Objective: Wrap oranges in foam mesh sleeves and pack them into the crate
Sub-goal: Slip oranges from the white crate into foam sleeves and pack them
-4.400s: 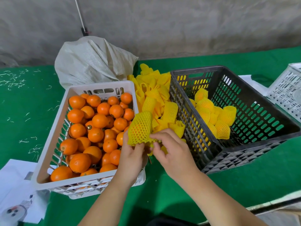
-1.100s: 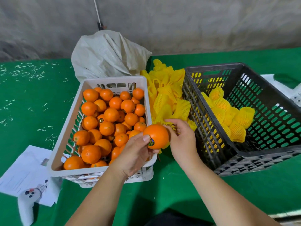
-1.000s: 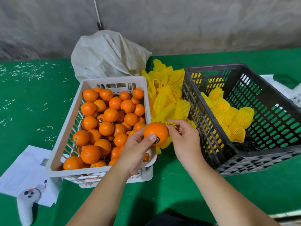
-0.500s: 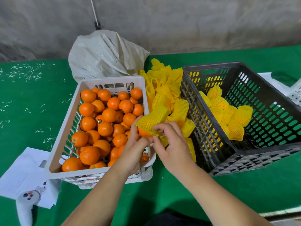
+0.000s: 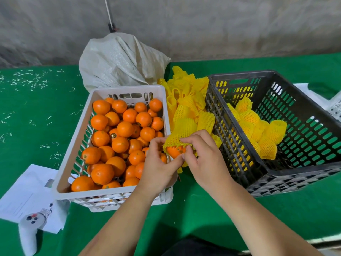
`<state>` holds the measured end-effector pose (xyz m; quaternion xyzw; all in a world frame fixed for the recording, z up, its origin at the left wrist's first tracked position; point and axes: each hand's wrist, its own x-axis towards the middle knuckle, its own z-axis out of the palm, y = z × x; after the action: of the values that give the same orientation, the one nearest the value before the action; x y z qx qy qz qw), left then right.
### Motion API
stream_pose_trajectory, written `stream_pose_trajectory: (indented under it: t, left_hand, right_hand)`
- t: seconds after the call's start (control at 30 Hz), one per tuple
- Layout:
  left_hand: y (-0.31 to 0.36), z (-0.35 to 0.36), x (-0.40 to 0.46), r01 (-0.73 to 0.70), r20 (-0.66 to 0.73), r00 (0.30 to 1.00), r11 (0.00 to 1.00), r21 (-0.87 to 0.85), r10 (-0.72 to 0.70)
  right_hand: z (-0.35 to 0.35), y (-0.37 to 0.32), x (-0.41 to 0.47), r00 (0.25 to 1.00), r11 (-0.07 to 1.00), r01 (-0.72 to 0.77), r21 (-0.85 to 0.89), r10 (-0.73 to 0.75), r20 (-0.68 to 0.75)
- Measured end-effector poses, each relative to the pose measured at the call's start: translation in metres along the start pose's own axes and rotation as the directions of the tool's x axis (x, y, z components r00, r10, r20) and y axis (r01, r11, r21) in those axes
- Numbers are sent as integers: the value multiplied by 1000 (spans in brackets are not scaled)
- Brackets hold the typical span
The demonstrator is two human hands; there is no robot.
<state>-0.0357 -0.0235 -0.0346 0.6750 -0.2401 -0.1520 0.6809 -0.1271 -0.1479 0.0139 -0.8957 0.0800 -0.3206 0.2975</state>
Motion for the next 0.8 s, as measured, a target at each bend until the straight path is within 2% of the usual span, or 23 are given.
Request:
stream_pose_trajectory:
  t: [0.1, 0.2, 0.3, 0.37, 0.47, 0.63, 0.7, 0.73, 0.8]
  left_hand:
    - [0, -1, 1, 30, -23, 999, 998, -48, -31]
    - [-1, -4, 2, 64, -33, 997, 992, -105, -68]
    - [-1, -11, 3, 66, 45, 997, 986, -151, -59]
    - [2, -12, 2, 51, 110, 993, 988, -146, -35]
    - [2, -10, 1, 35, 133, 991, 985, -166, -12]
    - [-1, -9, 0, 40, 80, 996, 981, -187, -25]
    - [-1, -9, 1, 39, 35, 999, 980, -196, -32]
    - [-2, -8, 1, 54, 17, 999, 977, -208, -52]
    - [-1, -8, 1, 91, 7, 996, 972, -215, -92]
  right_hand:
    - [0, -2, -5, 998, 1000, 20, 8, -21, 67]
    - [4, -1, -15, 998, 1000, 1, 22, -3, 70]
    - [8, 3, -16, 991, 993, -115, 16, 113, 70]
    - [10, 4, -12, 988, 990, -136, 40, 133, 74]
    - [9, 6, -6, 996, 994, -89, 57, 87, 25]
    - [7, 3, -7, 979, 998, 60, 0, -59, -197]
    - [11, 2, -12, 973, 996, 86, -26, -90, -215]
    - [14, 2, -13, 981, 999, 35, 7, -33, -191]
    - [18, 1, -13, 979, 975, -172, 138, 185, -85]
